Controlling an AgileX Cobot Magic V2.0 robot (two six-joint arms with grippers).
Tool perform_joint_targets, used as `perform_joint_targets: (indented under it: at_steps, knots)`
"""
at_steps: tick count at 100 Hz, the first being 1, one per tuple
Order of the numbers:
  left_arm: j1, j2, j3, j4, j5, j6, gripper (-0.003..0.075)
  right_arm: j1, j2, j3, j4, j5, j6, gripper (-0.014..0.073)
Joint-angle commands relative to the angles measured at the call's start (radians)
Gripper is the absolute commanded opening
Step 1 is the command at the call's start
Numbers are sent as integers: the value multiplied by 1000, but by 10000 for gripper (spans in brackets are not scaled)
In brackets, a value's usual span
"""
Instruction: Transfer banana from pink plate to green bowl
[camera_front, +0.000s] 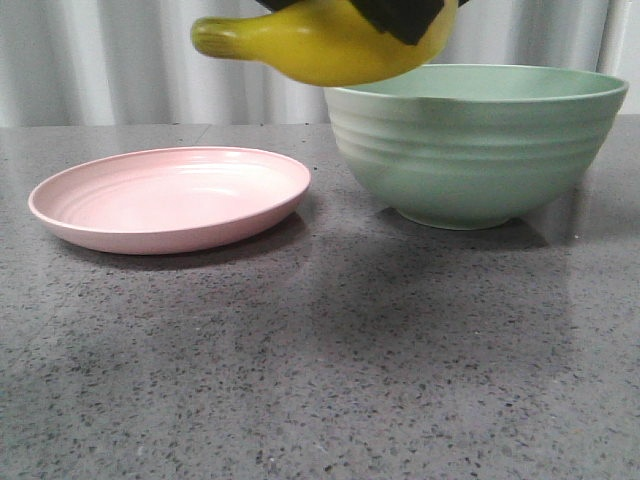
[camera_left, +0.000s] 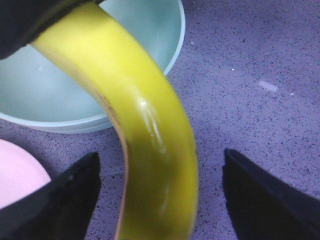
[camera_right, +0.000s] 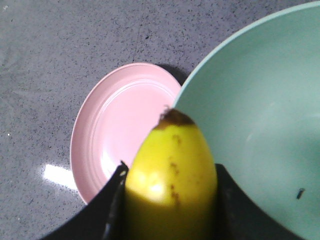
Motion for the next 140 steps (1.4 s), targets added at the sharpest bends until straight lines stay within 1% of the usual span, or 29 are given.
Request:
perform_joint_targets:
  at_steps: [1,12,25,48,58,68,73,78,90,95,99,130,140]
  knots:
    - [-9,-53,-34,-21,-53,-8,505,-23,-31,-34,16,-78,-14,-74]
    - [-9,-94,-34,-21,-53,-8,505,-62,-31,-49,-18,-118,-14,-74]
    - [-9,-141,-34,-21,-56,-8,505,-101,-31,-61,-81,-228,-14,-74]
    - [-9,-170,-34,-21,-56,-32,505,-109,-10,-61,-312,-426,-14,-74]
    - [-9,-170,-34,-21,-56,-34,504,-109,21,-61,-375,-444,-14,-70]
    - [-9,-170,-34,-21,-56,-34,503,-109,51,-61,-405,-417,-14,-64]
    - [-9,-170,-34,-21,-56,-34,503,-109,67,-61,-423,-405,-14,-32]
    - [-9,-170,-34,-21,-58,-34,503,-107,81,-61,-430,-401,-14,34]
    - [-9,-170,-34,-21,-64,-34,503,-105,101,-61,-430,-398,-14,275]
    - [-9,-170,-34,-21,-66,-34,503,-105,105,-61,-430,-398,-14,340]
    - [-9,-170,-34,-21,-66,-34,503,-105,108,-61,-430,-398,-14,371]
    - [-9,-170,-34,-24,-66,-36,502,-105,89,-61,-437,-397,-14,378]
    - [-9,-182,-34,-20,-66,-36,464,-105,48,-61,-482,-374,-14,377]
